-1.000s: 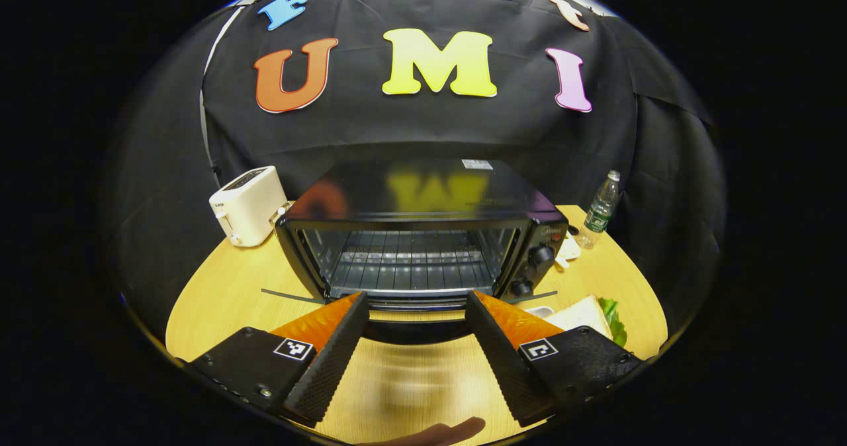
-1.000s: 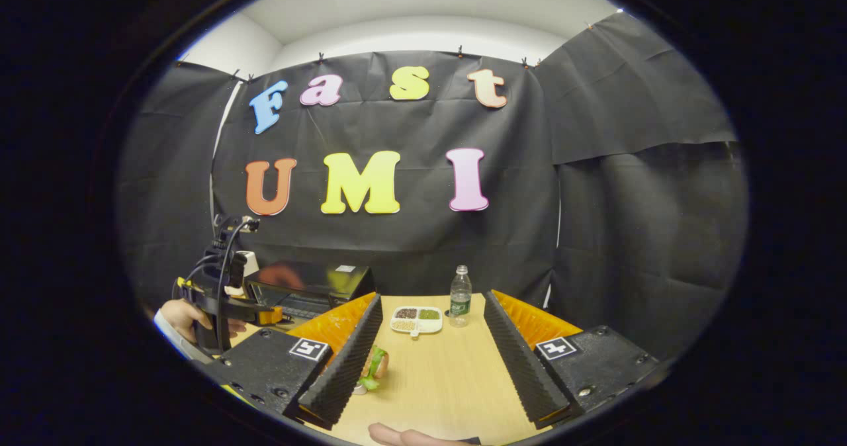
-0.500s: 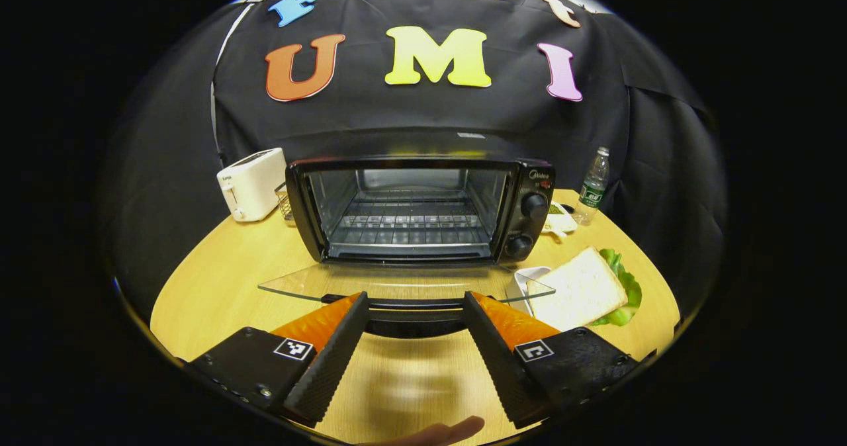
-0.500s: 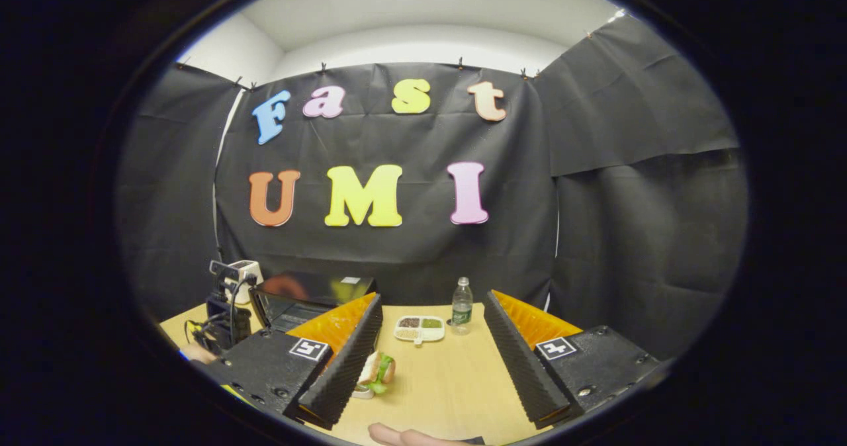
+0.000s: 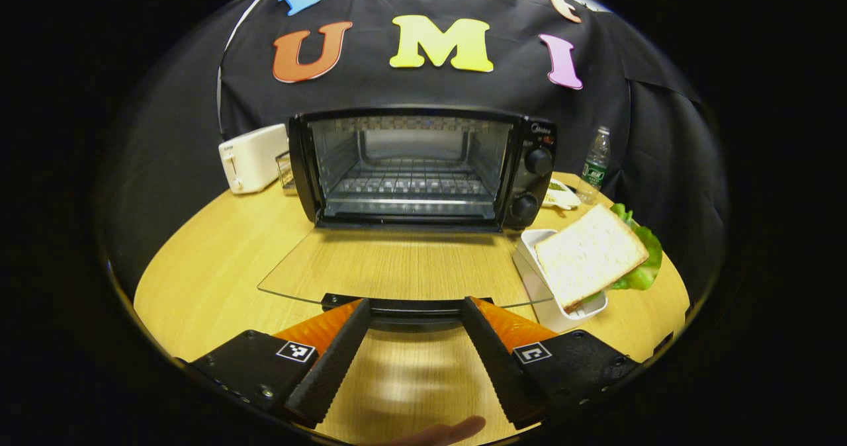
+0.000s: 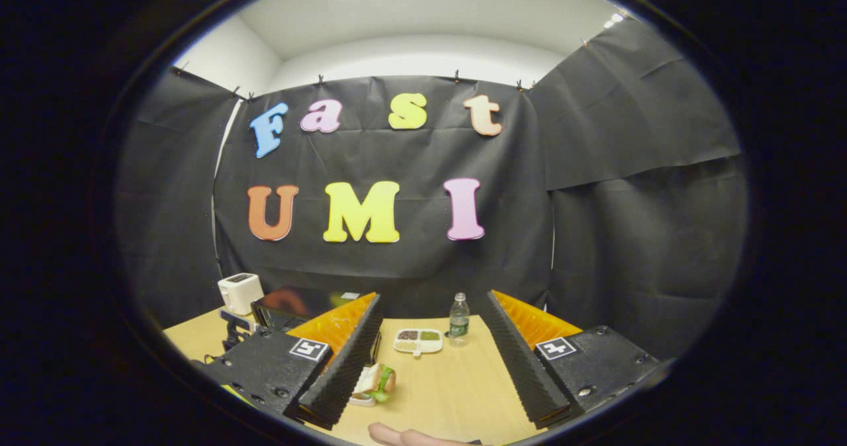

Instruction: Open the electric oven with the left hand, put the food in, and close the electric oven.

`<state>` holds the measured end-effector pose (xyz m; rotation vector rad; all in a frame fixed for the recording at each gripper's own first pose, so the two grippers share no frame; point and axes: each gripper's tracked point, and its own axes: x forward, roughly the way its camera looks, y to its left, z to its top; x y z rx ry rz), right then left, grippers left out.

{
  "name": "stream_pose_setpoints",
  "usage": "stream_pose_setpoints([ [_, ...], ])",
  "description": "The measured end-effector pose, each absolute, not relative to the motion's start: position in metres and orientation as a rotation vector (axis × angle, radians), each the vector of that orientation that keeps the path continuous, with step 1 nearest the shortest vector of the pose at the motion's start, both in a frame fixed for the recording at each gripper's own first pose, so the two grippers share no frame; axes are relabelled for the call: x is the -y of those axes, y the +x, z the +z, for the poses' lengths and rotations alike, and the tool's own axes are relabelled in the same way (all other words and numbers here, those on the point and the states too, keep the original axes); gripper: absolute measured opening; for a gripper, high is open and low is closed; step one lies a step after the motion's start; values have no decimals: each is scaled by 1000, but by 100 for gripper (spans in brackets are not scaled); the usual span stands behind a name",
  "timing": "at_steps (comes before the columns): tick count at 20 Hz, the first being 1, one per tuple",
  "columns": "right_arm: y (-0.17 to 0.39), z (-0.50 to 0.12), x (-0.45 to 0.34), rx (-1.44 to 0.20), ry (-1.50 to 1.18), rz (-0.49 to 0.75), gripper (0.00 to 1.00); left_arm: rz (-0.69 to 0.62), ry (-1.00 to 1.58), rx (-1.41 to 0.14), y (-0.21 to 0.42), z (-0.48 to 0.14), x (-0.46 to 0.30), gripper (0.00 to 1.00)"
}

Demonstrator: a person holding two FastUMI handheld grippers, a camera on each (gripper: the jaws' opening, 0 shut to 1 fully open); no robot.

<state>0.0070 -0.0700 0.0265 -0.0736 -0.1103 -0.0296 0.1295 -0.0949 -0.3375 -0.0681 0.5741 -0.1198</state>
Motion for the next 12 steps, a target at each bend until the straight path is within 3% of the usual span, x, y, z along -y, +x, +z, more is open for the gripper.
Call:
stream_pose_setpoints([
  [7,8,19,69,98,-76,-33,99,-120,-68,-508,131,-332,97,93],
  [12,25,13,69,51,-72,-19,99,-102,15,-361,113,-268,82,93],
])
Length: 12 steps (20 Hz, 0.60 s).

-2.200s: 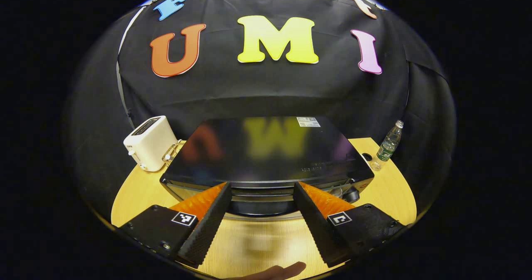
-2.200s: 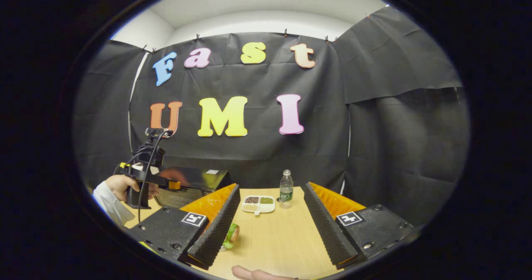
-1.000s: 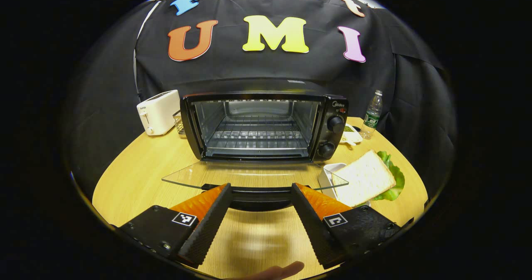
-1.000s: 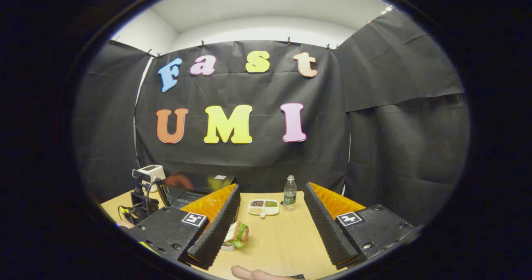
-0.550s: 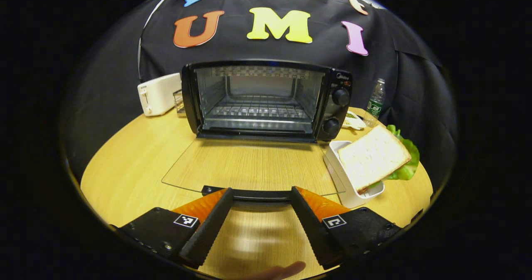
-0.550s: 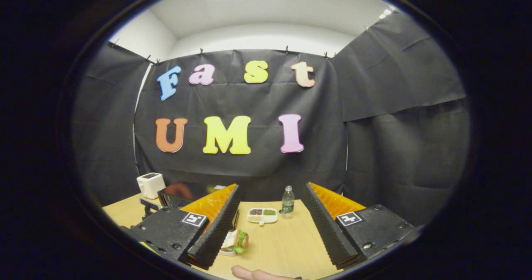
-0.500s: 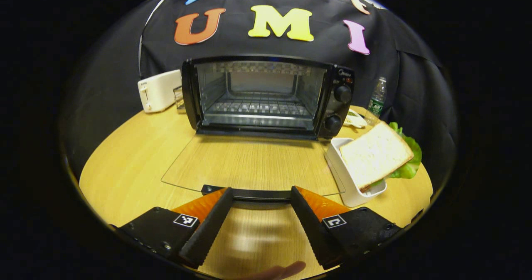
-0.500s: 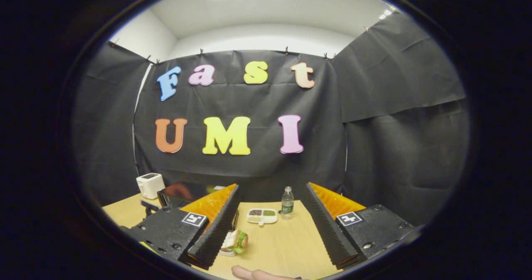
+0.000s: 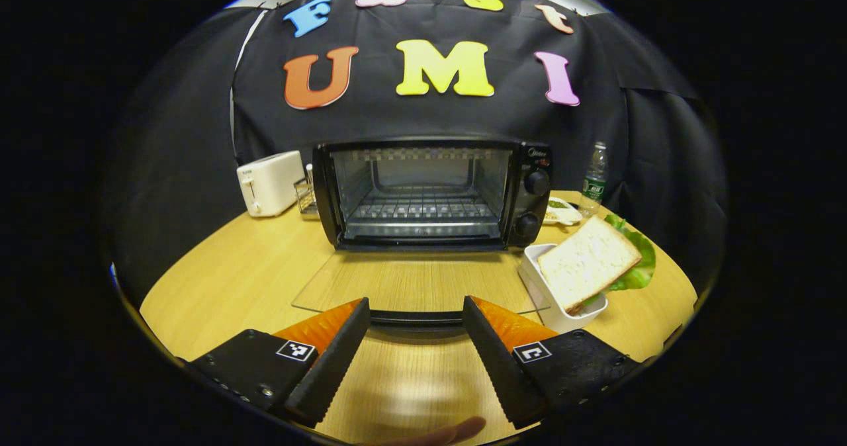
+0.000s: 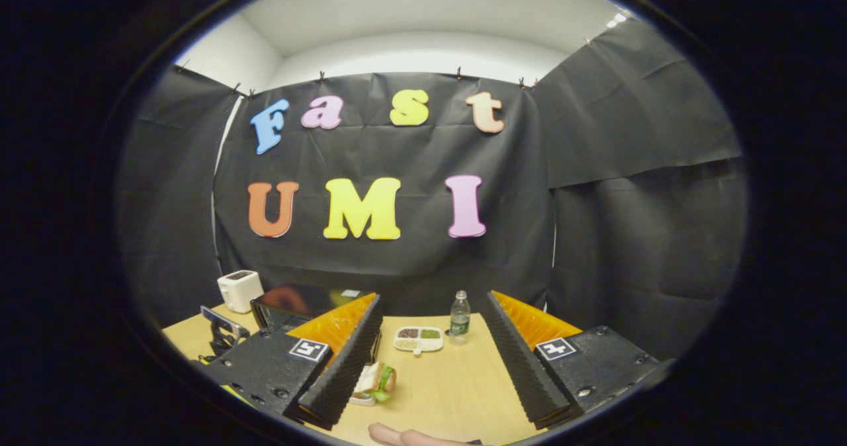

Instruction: Open the electric oven with the left hand, put the food in, and close the electric oven.

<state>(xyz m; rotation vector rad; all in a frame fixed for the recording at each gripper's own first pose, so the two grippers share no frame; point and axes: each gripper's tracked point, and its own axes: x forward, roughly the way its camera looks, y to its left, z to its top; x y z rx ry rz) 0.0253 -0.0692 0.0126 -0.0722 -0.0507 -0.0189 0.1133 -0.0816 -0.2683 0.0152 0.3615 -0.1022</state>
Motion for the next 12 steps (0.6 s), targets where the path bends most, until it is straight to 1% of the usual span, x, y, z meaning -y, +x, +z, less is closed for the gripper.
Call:
stream_pose_setpoints([
  [4,52,2,73,-1,-81,-3,99,-132,29,-235,86,-184,78,95],
  [7,71,-21,65,-98,-82,60,99,-136,10,-146,69,-124,67,96],
  [9,87,-38,67,-164,-98,78,99,-113,6,-80,57,-89,55,96],
  [10,94,-47,64,-204,-100,102,99,-101,5,-54,51,-74,48,96],
  [12,107,-69,47,-316,-58,190,99,-75,1,-7,38,-49,34,95],
])
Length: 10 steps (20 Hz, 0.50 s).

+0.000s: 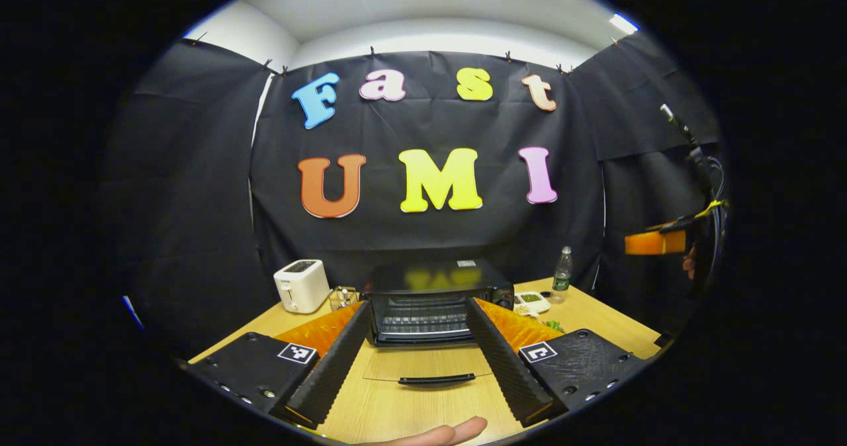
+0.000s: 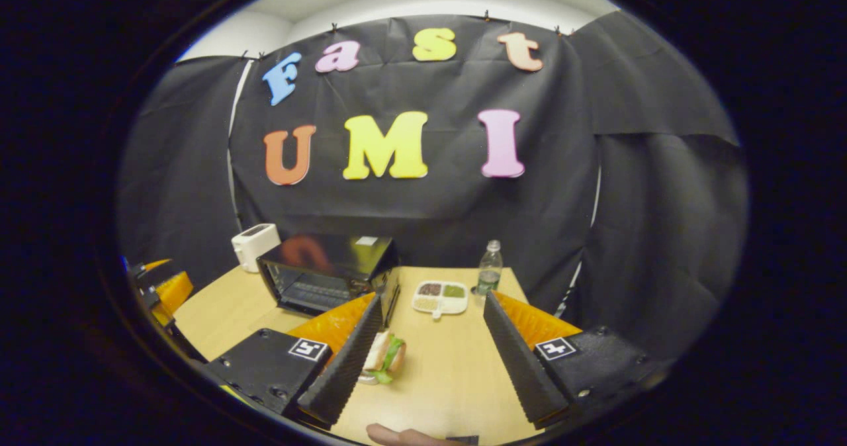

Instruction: Open the electric oven with the left hand, put the food in, and close the electric oven.

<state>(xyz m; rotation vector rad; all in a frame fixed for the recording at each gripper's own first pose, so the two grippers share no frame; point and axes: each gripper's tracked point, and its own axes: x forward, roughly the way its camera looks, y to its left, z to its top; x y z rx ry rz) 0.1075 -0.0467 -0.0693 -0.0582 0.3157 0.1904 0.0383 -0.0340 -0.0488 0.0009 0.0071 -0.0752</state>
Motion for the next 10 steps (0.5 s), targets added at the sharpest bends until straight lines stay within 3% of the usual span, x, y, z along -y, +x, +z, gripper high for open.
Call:
stream_pose_setpoints([
  [5,145,-145,26,-633,65,334,98,-47,-41,82,17,-8,10,95],
  [10,186,-200,19,-841,153,415,96,-54,-62,83,13,-5,9,95],
])
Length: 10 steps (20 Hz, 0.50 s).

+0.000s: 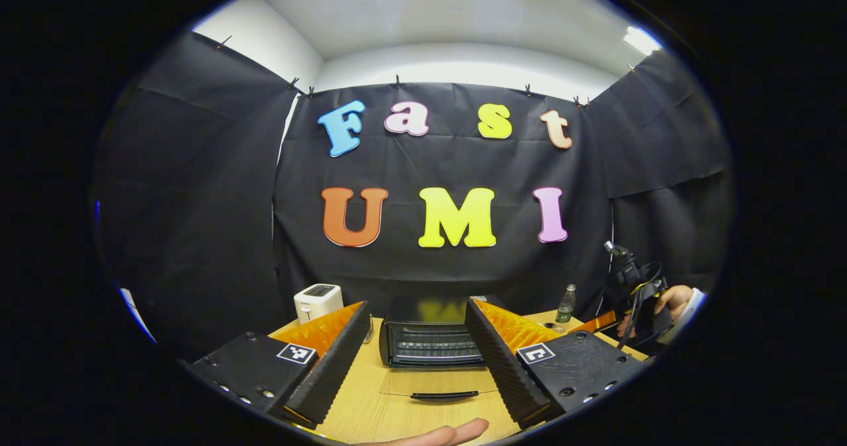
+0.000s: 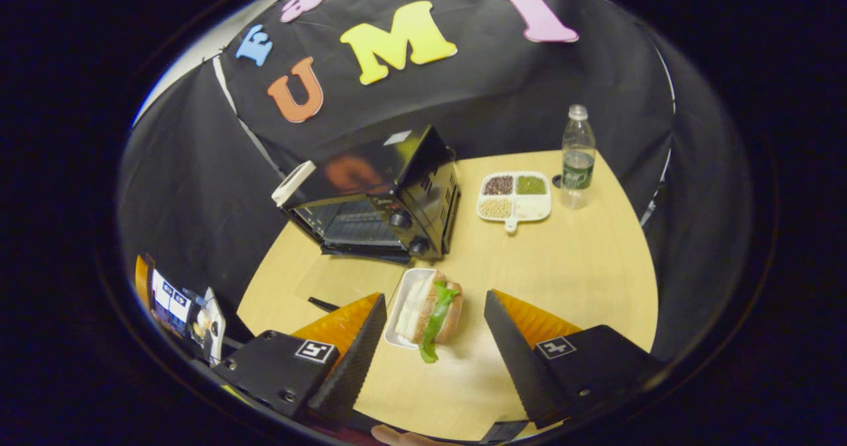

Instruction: Open the electric oven with the left hand, put the food in, and close the electric oven.

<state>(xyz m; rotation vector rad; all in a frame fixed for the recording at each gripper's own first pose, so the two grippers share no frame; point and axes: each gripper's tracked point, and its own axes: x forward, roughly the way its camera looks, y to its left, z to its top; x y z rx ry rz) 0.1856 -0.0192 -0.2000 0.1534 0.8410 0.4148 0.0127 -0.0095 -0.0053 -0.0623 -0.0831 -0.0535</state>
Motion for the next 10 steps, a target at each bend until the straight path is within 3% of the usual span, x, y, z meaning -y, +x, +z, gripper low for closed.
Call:
stream_pose_setpoints([
  [5,180,-241,3,-1043,174,574,94,4,-49,78,18,-7,-5,94],
  [6,186,-247,4,-1061,187,561,82,22,-22,72,19,-10,-7,95],
  [7,189,-253,6,-1091,200,556,92,38,4,64,21,-13,-7,95],
  [10,184,-272,0,-1212,272,559,92,41,41,57,21,-15,1,94],
])
